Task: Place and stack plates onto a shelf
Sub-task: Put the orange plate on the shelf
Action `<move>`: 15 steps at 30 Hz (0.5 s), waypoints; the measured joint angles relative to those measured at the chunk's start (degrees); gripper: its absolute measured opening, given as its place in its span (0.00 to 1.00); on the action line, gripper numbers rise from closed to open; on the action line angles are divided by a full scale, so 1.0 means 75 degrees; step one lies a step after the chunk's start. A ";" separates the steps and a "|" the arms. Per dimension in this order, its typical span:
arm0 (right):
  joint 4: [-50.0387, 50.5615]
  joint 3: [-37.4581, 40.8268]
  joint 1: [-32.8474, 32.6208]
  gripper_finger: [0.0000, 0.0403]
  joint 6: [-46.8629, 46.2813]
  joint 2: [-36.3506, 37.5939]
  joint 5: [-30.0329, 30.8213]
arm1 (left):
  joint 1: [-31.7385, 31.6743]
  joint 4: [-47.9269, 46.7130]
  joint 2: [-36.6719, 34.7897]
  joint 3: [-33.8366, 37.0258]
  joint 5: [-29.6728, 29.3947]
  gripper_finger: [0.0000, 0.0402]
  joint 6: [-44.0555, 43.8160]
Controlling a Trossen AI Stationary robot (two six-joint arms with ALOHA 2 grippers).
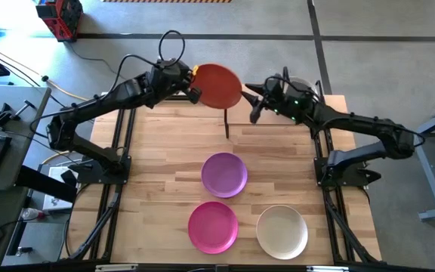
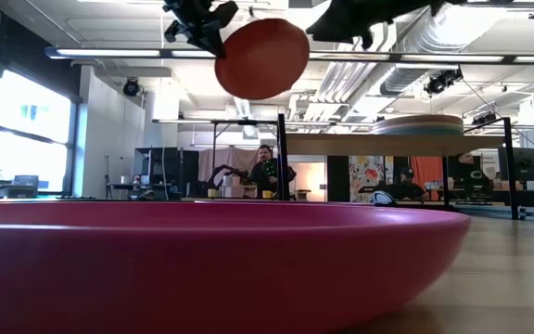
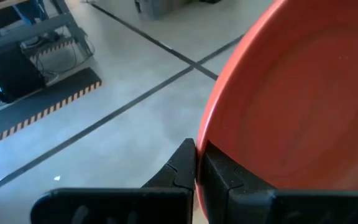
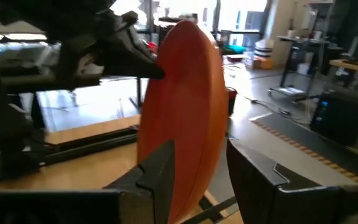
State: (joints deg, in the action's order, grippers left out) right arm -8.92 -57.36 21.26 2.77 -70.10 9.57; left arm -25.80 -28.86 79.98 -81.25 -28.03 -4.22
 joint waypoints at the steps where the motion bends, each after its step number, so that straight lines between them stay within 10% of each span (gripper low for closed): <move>1: 0.0110 -0.0155 -0.0011 0.32 0.0016 -0.0111 0.0164 | 0.0000 -0.0005 0.0033 0.0000 -0.0003 0.00 0.0001; 15: 0.0879 -0.1003 -0.0007 0.19 -0.0545 -0.0947 0.0572 | 0.0000 0.0022 0.0140 0.0000 0.0044 0.00 -0.0001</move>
State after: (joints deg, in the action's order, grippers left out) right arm -2.32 -64.88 21.21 -1.32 -77.20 13.86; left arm -25.80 -28.70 81.03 -81.25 -27.70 -4.23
